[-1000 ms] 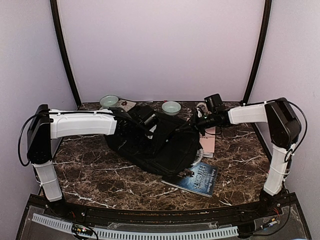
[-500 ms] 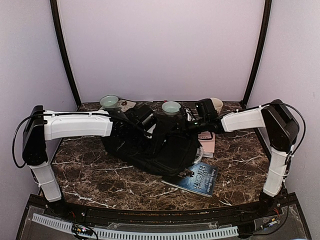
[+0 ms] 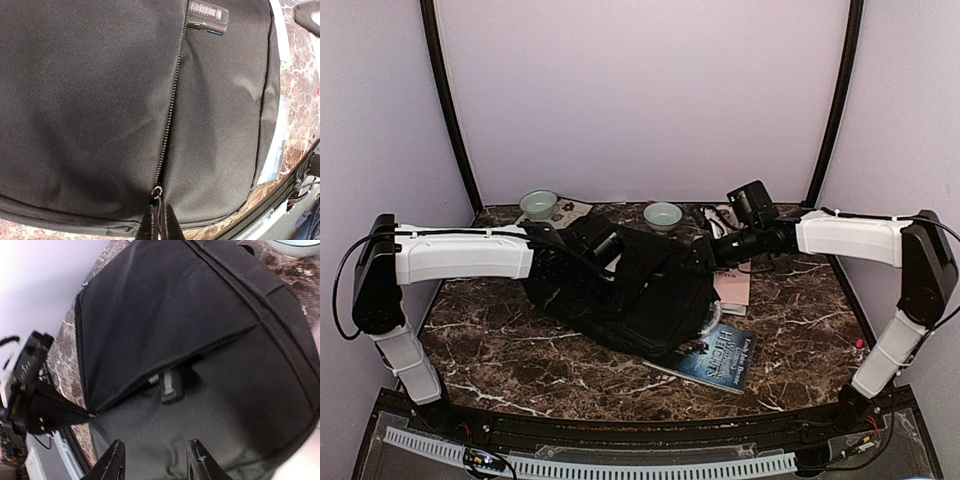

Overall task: Pack the student bag
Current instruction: Place the pen in the lower front pocket of the bag, then adjust the pen in the lower front pocket of the bag.

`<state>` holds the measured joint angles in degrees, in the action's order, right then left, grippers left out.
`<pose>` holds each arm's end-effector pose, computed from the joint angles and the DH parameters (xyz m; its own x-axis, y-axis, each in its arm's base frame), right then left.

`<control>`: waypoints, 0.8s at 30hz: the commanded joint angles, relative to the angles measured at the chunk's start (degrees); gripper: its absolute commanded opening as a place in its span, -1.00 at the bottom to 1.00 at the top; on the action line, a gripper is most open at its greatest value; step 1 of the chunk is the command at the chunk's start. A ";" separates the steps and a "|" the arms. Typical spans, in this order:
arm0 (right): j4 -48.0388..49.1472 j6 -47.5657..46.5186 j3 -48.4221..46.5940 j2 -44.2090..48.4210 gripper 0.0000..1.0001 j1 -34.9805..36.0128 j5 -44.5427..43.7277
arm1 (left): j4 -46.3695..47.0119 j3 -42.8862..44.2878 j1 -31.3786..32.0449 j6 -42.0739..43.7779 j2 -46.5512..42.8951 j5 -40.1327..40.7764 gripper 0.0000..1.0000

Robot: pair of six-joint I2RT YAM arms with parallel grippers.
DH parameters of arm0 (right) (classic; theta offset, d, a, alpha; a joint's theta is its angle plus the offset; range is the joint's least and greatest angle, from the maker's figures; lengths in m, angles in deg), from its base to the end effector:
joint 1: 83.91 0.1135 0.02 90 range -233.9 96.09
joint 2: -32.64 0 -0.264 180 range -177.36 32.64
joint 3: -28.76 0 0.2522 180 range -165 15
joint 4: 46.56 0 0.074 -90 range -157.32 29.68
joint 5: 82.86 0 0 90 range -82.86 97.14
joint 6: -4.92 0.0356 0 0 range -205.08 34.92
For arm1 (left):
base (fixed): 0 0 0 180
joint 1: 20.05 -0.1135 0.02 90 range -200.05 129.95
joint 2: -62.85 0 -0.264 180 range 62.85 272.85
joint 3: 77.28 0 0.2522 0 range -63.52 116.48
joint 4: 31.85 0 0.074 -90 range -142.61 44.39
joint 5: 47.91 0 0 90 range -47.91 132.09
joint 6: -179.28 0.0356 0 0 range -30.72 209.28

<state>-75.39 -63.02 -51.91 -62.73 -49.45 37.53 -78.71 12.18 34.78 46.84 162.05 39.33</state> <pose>0.2904 0.2211 0.2402 -0.8232 -0.1720 -0.5411 -0.5193 0.6132 0.5952 0.2123 -0.3043 0.2400 -0.9162 0.1300 -0.3791 0.2893 0.8691 -0.4011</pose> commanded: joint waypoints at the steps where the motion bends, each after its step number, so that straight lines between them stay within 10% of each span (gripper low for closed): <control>1: -5.13 -9.27 3.62 3.62 -0.14 0.26 -5.20 | -1.94 1.17 0.29 -0.47 -1.81 -0.53 -1.00; 15: 4.42 -13.35 11.70 11.54 -0.13 4.75 -7.94 | -10.76 4.64 0.28 -4.23 5.23 -0.24 -1.00; 24: 5.19 -14.71 11.36 10.89 -0.13 9.27 -10.75 | -11.42 4.72 0.24 -4.05 3.04 2.44 -0.44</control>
<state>-72.70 -76.35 -40.74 -52.13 -42.06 28.79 -87.89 17.65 34.80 42.49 167.95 39.92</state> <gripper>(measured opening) 0.433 0.233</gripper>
